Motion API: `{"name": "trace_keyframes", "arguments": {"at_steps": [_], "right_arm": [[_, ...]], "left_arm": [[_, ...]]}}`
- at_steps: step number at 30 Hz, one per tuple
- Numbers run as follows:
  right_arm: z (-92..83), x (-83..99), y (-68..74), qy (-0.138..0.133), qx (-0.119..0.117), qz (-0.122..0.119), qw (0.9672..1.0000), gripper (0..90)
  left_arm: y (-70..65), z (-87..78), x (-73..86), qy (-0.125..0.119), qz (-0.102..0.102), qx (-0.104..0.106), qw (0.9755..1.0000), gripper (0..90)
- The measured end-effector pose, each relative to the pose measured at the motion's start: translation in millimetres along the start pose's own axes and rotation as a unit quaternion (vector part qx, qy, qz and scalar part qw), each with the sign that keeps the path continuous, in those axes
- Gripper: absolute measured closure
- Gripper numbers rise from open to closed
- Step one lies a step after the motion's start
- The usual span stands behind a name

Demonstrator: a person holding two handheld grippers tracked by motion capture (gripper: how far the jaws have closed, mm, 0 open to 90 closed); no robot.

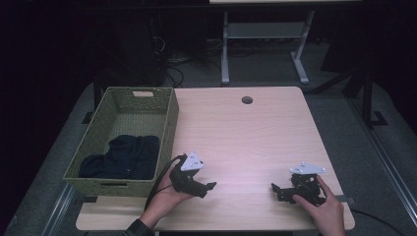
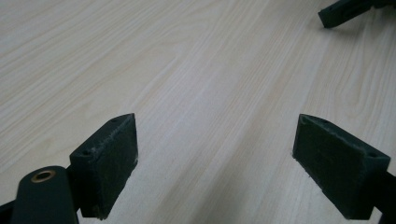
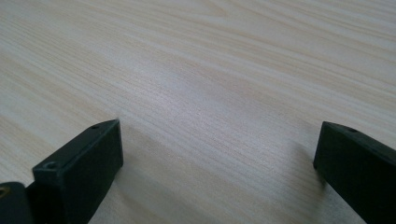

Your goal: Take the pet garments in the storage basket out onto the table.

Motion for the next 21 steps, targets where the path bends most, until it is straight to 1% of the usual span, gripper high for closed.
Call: {"name": "trace_keyframes", "arguments": {"at_steps": [2,3,5,7,10,12,13,14,15,16,17,18,21], "right_arm": [[-0.1,0.1,0.3,0.001,-0.001,0.002,1.0,1.0],[-0.1,0.1,0.3,0.001,-0.001,0.002,1.0,1.0],[-0.1,0.1,0.4,0.001,-0.001,0.002,1.0,1.0],[-0.1,0.1,0.4,0.001,-0.001,0.002,1.0,1.0],[-0.1,0.1,0.4,0.001,-0.001,0.002,1.0,1.0],[-0.1,0.1,0.4,0.001,-0.001,0.002,1.0,1.0],[-0.1,0.1,0.4,0.001,-0.001,0.002,1.0,1.0],[-0.1,0.1,0.4,0.001,-0.001,0.002,1.0,1.0],[-0.1,0.1,0.4,0.001,-0.001,0.002,1.0,1.0],[-0.1,0.1,0.4,0.001,-0.001,0.002,1.0,1.0],[-0.1,0.1,0.4,0.001,-0.001,0.002,1.0,1.1],[-0.1,0.1,0.4,0.001,-0.001,0.002,1.0,1.0],[-0.1,0.1,0.4,0.001,-0.001,0.002,1.0,1.0]], "left_arm": [[0.0,-1.3,-4.8,-0.009,-0.006,0.001,0.9999,13.5],[0.7,-2.3,-6.3,-0.009,-0.002,0.001,1.0,13.6],[0.4,-2.5,-8.4,-0.011,-0.006,0.003,0.9999,13.6],[0.3,-3.0,-12.0,-0.011,-0.002,0.003,0.9999,13.6],[0.3,-3.6,-14.8,-0.015,-0.003,0.005,0.9999,13.6],[1.0,-4.7,-16.8,-0.013,0.0,0.005,0.9999,13.6],[0.8,-4.7,-17.9,-0.016,-0.003,0.005,0.9998,13.6],[1.8,-5.7,-18.8,-0.015,-0.001,0.005,0.9999,13.6],[1.8,-5.7,-19.9,-0.017,-0.005,0.005,0.9998,13.6],[2.4,-6.5,-20.7,-0.013,-0.002,0.006,0.9999,13.6],[2.8,-6.9,-21.7,-0.013,-0.001,0.006,0.9999,13.6],[2.7,-8.1,-23.8,-0.016,-0.003,0.007,0.9998,13.6],[3.9,-9.8,-25.9,-0.014,0.0,0.008,0.9999,13.6]]}}
Point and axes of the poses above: each handheld gripper's, and its own axes: z roughly forward along the jaws, x roughly out of its underside, y roughly to its left, the point moved 5 cm from there along z, roughly forward along the jaws, and after that the axes turned 1 degree about -z, right-handed, at the moved point
